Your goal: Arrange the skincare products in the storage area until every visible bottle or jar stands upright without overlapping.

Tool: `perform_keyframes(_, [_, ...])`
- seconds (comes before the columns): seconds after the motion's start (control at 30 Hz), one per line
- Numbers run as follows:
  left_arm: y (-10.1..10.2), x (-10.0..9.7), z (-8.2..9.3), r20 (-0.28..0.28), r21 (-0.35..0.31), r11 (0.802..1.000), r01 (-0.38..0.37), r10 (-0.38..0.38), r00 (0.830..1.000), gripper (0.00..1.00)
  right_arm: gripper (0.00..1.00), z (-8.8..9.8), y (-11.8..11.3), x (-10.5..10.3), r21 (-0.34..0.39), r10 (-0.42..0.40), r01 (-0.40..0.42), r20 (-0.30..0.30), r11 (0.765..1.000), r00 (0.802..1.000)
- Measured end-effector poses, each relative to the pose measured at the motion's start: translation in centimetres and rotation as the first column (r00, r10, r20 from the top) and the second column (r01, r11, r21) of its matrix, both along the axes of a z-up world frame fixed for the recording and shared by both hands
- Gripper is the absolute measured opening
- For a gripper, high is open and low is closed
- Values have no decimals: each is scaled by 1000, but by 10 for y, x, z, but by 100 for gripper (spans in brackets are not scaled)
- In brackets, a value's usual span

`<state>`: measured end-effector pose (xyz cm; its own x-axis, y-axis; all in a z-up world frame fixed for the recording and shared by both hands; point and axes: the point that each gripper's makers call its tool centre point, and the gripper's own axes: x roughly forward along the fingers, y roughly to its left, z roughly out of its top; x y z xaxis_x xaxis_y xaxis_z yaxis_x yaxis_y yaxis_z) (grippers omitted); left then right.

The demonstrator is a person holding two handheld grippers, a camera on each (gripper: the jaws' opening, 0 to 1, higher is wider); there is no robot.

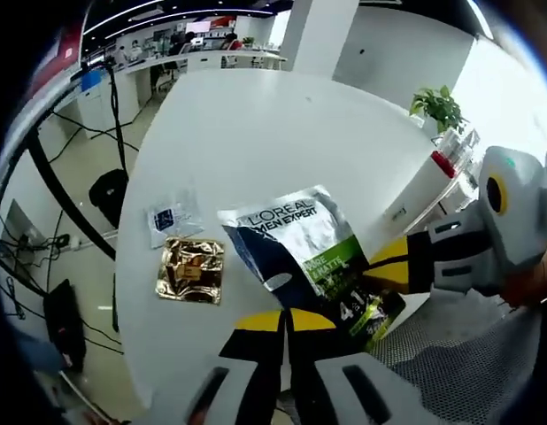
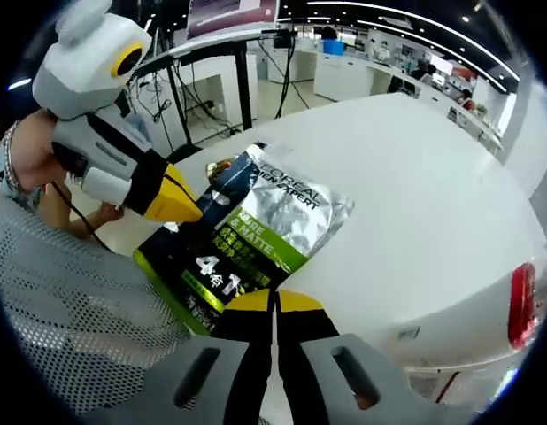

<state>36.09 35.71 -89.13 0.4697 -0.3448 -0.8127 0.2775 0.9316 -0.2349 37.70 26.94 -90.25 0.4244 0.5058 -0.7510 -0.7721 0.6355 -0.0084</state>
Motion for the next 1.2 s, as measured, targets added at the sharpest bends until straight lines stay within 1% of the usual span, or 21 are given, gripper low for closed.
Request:
perform_keyframes(0.03, [-2, 2, 5, 11, 1, 1000, 4, -4, 1000, 1, 0, 3, -1, 1, 0, -1, 1, 10, 1000, 1000])
perform_keyframes(0.1, [-11, 9, 20, 63, -9, 1000, 6, -5, 998, 1, 0, 19, -9, 8, -10, 0, 1, 88, 1000, 996])
perform_keyframes(0.13, [-14, 11, 24, 77, -17, 1000, 3, -2, 997, 1, 0, 22, -11, 10, -15, 2, 0, 104, 1000, 995])
perform_keyframes(0.17, [-17, 13, 29, 87, -35, 999, -8, 11, 996, 1, 0, 31, -15, 12, -21, 2, 1, 144, 1000, 990])
perform_keyframes(0.27, [-26, 17, 43, 107, -104, 993, -52, 63, 992, 1, 0, 49, -25, 13, -5, -19, 20, 200, 1000, 980])
perform_keyframes(0.3, [-29, 18, 46, 100, -135, 988, -72, 86, 991, 1, 0, 55, -30, 13, -4, -22, 23, 221, 1000, 975])
perform_keyframes(0.33, [-33, 18, 50, 80, -178, 980, -94, 110, 991, 1, 0, 58, -33, 13, -7, -24, 26, 236, 1000, 972])
perform_keyframes(0.4, [-39, 16, 54, 31, -219, 966, -136, 146, 989, 1, 0, 63, -38, 13, -15, -21, 26, 269, 1000, 963])
perform_keyframes(0.47, [-44, 19, 53, 35, -201, 970, -134, 144, 989, 1, 0, 66, -42, 12, -26, -17, 25, 297, 999, 955])
perform_keyframes(0.5, [-46, 19, 52, 43, -178, 975, -131, 141, 989, 1, 0, 66, -43, 12, -31, -14, 24, 308, 999, 951])
perform_keyframes(0.53, [-46, 21, 49, 64, -132, 984, -121, 130, 989, 1, 0, 66, -43, 12, -37, -10, 23, 317, 999, 949])
perform_keyframes(0.57, [-47, 21, 46, 67, -108, 987, -115, 122, 990, 1, 0, 65, -43, 12, -50, 2, 15, 328, 999, 945])
perform_keyframes(0.6, [-49, 22, 43, 59, -89, 990, -109, 114, 992, 1, 0, 65, -44, 12, -63, 16, 6, 342, 998, 939])
perform_keyframes(0.67, [-51, 22, 40, 36, -69, 992, -106, 108, 993, 1, 0, 65, -45, 12, -58, 17, 3, 346, 998, 938])
perform_keyframes(0.73, [-53, 23, 40, 10, -70, 992, -107, 108, 994, 1, 0, 68, -47, 15, -55, 13, 6, 350, 998, 937])
perform_keyframes(0.8, [-53, 26, 41, -3, -92, 988, -126, 126, 992, 1, 0, 71, -48, 18, -52, 10, 10, 367, 999, 930])
perform_keyframes(0.9, [-55, 27, 36, -19, -107, 985, -133, 132, 991, 1, 0, 66, -49, 18, -71, 20, 7, 367, 997, 930])
perform_keyframes(0.97, [-56, 24, 28, -48, -93, 988, -123, 119, 992, 1, 0, 62, -48, 16, -101, 45, -8, 369, 995, 928])
perform_keyframes(1.03, [-56, 21, 23, -57, -80, 990, -115, 110, 992, 1, 0, 61, -46, 14, -139, 83, -32, 384, 990, 919])
perform_keyframes(1.13, [-53, 19, 14, -68, -53, 993, -104, 100, 993, 1, 0, 56, -42, 11, -149, 99, -46, 366, 988, 925])
perform_keyframes(1.2, [-52, 18, 12, -75, -49, 994, -97, 93, 993, 1, 0, 52, -42, 10, -163, 109, -53, 359, 985, 927])
